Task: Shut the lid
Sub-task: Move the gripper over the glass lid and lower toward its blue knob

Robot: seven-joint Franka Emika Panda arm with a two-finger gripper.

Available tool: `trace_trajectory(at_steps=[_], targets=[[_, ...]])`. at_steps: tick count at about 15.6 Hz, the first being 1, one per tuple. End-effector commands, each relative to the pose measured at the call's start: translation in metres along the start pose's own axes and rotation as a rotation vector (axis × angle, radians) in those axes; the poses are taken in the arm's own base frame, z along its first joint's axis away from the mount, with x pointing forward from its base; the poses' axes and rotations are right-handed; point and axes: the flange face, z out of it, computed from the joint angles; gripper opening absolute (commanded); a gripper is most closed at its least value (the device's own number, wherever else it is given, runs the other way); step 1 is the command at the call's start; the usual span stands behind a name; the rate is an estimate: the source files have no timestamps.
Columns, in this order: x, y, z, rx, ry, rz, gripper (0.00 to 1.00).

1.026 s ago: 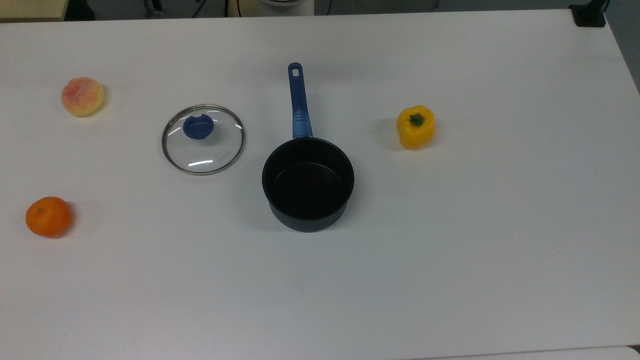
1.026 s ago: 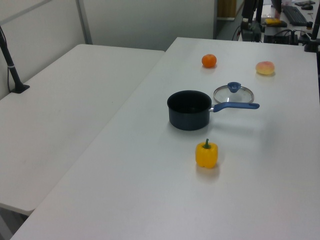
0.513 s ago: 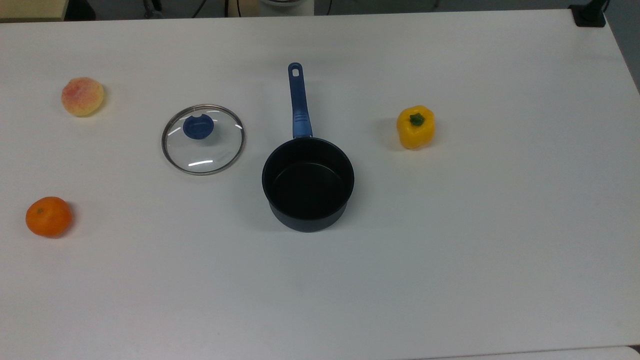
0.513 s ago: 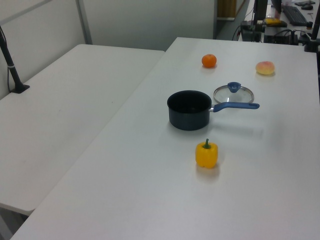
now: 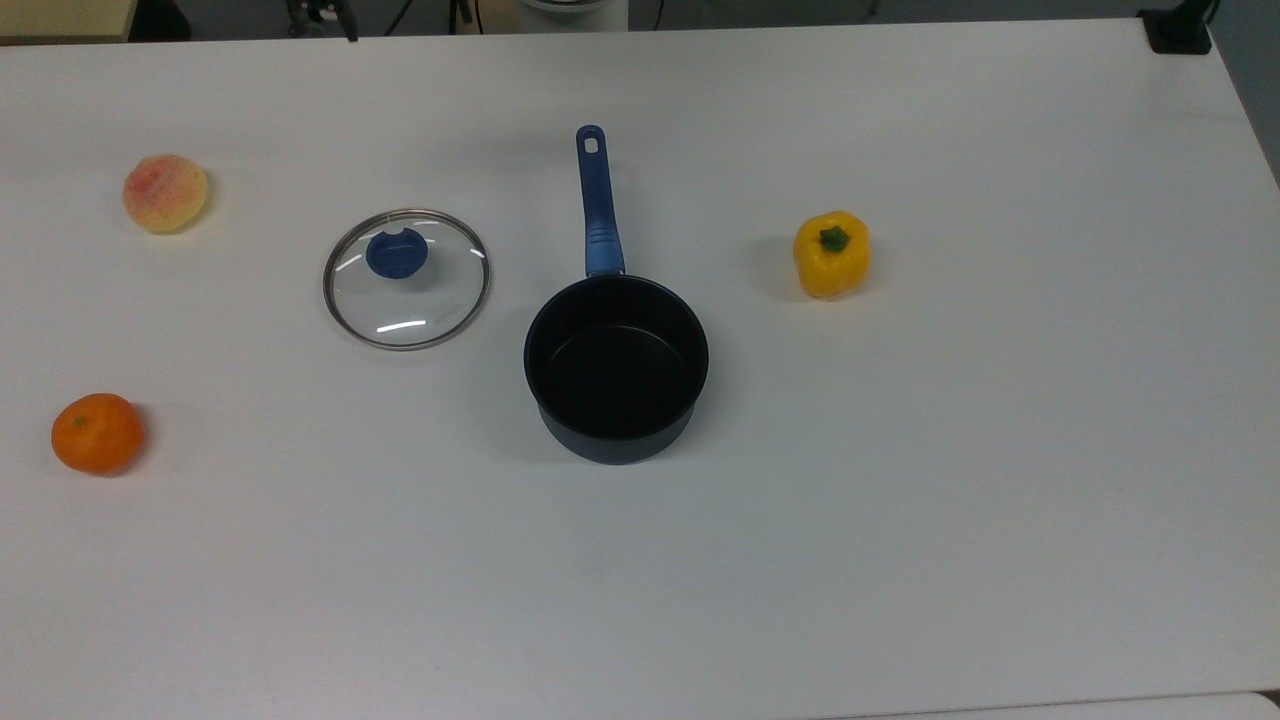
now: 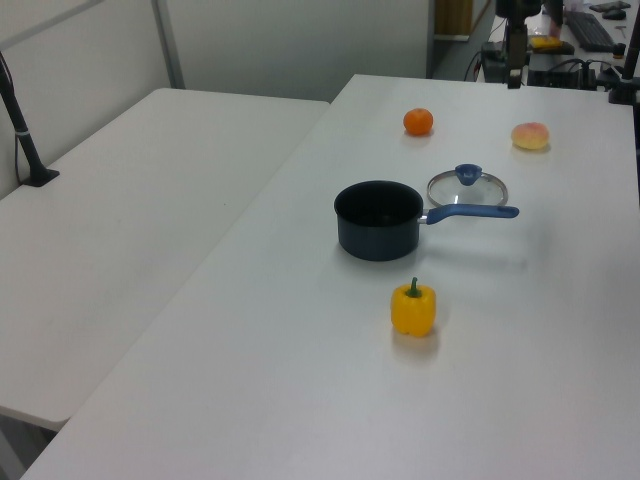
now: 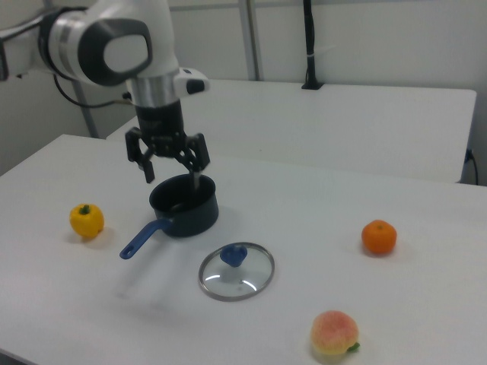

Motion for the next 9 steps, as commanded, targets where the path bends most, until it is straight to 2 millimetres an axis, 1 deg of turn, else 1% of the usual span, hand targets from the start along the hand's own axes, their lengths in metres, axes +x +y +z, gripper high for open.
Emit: trace_trajectory(at_steps=[1, 4, 5, 6, 9], targets=[[0.002, 0.017, 0.044, -0.04, 0.038, 0.046, 1.0], [0.01, 0.029, 0.072, -0.052, 0.059, 0.077, 1.0], [0.018, 0.033, 0.088, -0.054, 0.051, 0.088, 1.0], [0.025, 0.036, 0.098, -0.063, 0.06, 0.106, 1.0], [0.039, 0.043, 0.119, -0.08, 0.098, 0.165, 1.0]])
